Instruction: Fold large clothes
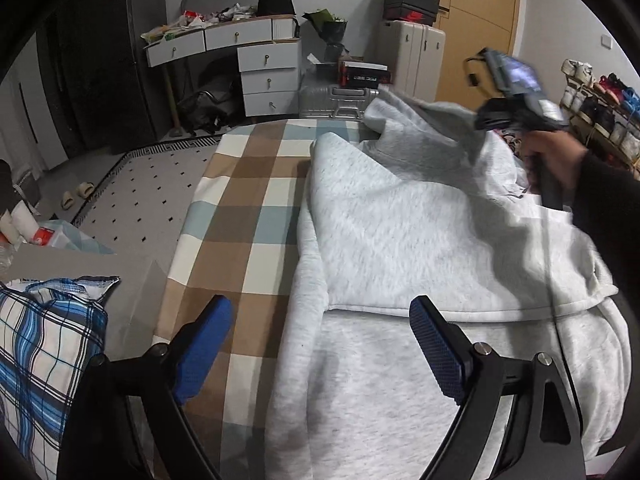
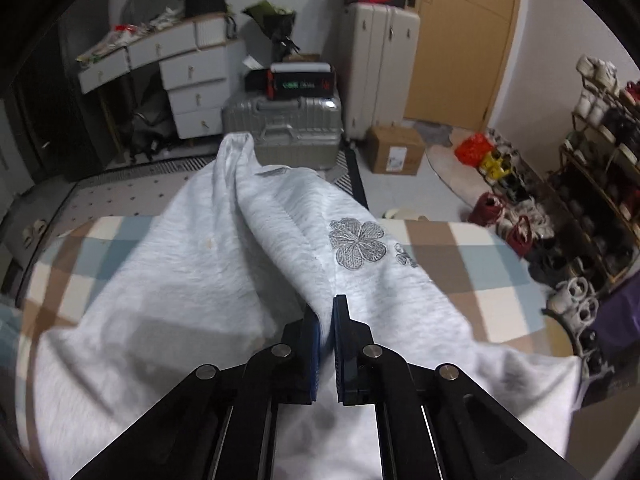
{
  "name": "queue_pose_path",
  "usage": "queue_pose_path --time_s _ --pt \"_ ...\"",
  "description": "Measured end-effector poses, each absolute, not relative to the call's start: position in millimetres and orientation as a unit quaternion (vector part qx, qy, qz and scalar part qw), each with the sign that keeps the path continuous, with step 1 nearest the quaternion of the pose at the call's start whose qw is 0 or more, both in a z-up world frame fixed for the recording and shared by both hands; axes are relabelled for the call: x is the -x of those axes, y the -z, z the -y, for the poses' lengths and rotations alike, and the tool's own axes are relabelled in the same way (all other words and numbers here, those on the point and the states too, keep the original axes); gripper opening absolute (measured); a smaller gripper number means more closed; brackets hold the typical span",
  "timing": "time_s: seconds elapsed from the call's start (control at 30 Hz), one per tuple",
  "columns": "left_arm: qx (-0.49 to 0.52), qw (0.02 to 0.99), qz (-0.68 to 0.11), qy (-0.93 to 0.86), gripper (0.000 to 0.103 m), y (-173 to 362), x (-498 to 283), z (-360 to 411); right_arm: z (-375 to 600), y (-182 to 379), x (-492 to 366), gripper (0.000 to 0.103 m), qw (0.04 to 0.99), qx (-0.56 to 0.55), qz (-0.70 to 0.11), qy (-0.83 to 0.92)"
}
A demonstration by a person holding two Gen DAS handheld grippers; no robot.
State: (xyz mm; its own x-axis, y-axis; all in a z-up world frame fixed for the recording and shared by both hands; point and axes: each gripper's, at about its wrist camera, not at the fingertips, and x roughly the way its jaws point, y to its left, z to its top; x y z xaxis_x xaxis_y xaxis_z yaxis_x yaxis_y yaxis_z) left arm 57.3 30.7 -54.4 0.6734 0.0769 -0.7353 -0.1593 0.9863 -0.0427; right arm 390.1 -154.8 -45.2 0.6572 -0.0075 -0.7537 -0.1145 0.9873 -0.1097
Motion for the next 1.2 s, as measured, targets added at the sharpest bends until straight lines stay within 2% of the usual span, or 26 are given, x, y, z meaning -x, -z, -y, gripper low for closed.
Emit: queue_pose_path --time_s 0.07,0.2,0.3,0.5,0.53,0.57,0.6,0.63,0.67,0.77,0.87,1.07,1.13,1.2 --pt "0.052 0.912 -0.401 -0.066 0.087 55 -57 -30 158 33 -362 0.005 0.912 0.087 -0.399 -0.042" --pt "0.042 0.913 -0.4 -0.073 0.087 54 -55 -28 177 30 -314 0.005 0.909 0.046 -0.409 -0.072" --pt "0.041 0.913 -0.4 -0.075 0.087 54 -54 -27 192 51 -281 0.005 0.894 0.016 -0.44 -0.088" --pt "0.036 0.911 -0.405 -0.069 0.087 53 -54 -20 187 91 -259 0.012 0.86 0.064 -0.498 -0.095" --pt "0.034 0.911 -0.404 -0.067 0.087 52 -53 -19 185 91 -258 0.021 0.856 0.073 -0.503 -0.096" --pt "0.033 0.912 -0.404 -0.067 0.087 51 -52 -18 179 87 -258 0.038 0.854 0.082 -0.503 -0.103" --pt "0.034 0.912 -0.403 -0.065 0.087 50 -52 -18 174 80 -258 0.048 0.859 0.087 -0.492 -0.11" --pt "0.035 0.912 -0.403 -0.064 0.087 50 -52 -17 173 74 -256 0.066 0.866 0.09 -0.477 -0.118" --pt "0.04 0.912 -0.404 -0.062 0.087 49 -52 -19 164 61 -256 0.075 0.879 0.095 -0.449 -0.13" --pt "0.056 0.909 -0.408 -0.063 0.087 46 -52 -24 130 38 -270 0.089 0.893 0.127 -0.406 -0.147" --pt "0.071 0.909 -0.406 -0.066 0.087 45 -52 -30 86 37 -302 0.09 0.891 0.174 -0.4 -0.125" --pt "0.065 0.902 -0.422 -0.061 0.087 51 -55 -31 24 59 -378 0.089 0.881 0.177 -0.429 -0.097" --pt "0.059 0.901 -0.425 -0.063 0.087 53 -55 -33 9 73 -400 0.088 0.872 0.181 -0.447 -0.086" --pt "0.058 0.9 -0.428 -0.063 0.087 55 -56 -37 5 78 -409 0.081 0.875 0.186 -0.443 -0.057"
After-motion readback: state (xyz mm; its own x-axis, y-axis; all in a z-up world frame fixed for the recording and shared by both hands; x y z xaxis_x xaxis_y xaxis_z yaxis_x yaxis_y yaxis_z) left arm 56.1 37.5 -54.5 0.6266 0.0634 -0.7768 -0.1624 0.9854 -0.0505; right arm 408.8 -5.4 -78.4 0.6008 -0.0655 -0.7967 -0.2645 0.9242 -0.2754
